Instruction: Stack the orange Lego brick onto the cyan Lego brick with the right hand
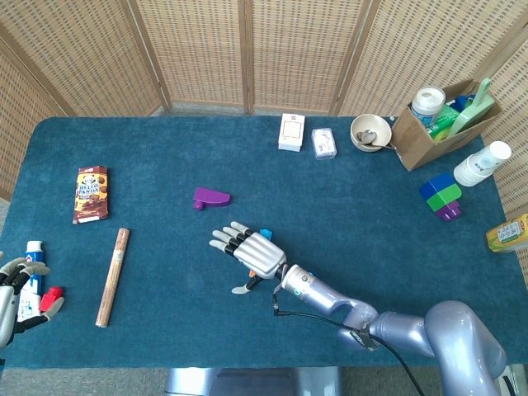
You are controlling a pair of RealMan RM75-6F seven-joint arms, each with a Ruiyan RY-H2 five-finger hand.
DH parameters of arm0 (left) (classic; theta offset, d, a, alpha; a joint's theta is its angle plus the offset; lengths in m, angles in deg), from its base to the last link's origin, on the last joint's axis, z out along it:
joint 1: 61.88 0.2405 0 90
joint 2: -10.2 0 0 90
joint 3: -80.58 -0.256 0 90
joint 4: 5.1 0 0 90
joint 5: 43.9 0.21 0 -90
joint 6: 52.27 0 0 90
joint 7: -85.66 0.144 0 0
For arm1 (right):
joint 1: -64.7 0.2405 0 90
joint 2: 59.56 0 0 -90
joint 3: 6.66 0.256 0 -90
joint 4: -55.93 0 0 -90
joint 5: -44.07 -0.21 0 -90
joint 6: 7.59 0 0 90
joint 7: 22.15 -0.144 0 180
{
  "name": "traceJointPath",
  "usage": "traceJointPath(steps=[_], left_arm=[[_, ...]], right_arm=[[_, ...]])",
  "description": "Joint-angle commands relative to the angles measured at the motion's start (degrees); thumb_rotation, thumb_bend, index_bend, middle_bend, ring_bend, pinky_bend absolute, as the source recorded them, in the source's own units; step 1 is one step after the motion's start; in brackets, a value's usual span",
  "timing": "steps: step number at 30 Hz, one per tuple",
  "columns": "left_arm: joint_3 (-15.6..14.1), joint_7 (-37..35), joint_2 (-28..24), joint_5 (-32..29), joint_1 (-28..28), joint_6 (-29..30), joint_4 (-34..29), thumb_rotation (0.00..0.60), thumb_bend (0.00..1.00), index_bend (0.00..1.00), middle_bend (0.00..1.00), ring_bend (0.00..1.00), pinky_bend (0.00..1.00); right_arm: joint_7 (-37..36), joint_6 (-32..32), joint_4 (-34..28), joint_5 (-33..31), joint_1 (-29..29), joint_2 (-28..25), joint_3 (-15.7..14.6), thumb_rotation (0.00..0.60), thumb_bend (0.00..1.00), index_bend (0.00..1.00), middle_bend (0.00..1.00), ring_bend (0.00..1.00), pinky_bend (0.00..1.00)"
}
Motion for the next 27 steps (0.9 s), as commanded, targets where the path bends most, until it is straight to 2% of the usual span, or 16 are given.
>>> traceJointPath(steps=[1,9,27], left_arm=[[0.02,0.05,0.01,0.07,-0.07,-0.07,-0.01,0.500,0.28,0.36,0.35,0.23,0.00],[0.03,-0.31,0.15,-0.12,-0.03,-0.14,0.29,0.497,0.28,0.36,0.35,0.23,0.00],[-0.05,-1.07,0.37,-0.15,0.16,-0.13,1.06,0.500,0.28,0.36,0.35,0.23,0.00]], right_arm=[[1.08,-0.18,-0.30,0.14,0.06,0.21,0.18,0.320,0.01,0.00,0.02,0.00,0.00],[3.49,0.17,-1.54,-0.48,0.12,0.88,0.69,0.319,0.01,0.00,0.02,0.00,0.00],[3.25,0.01,0.97,-0.48,-0.53,3.25,0.45,0.322,0.01,0.00,0.02,0.00,0.00]])
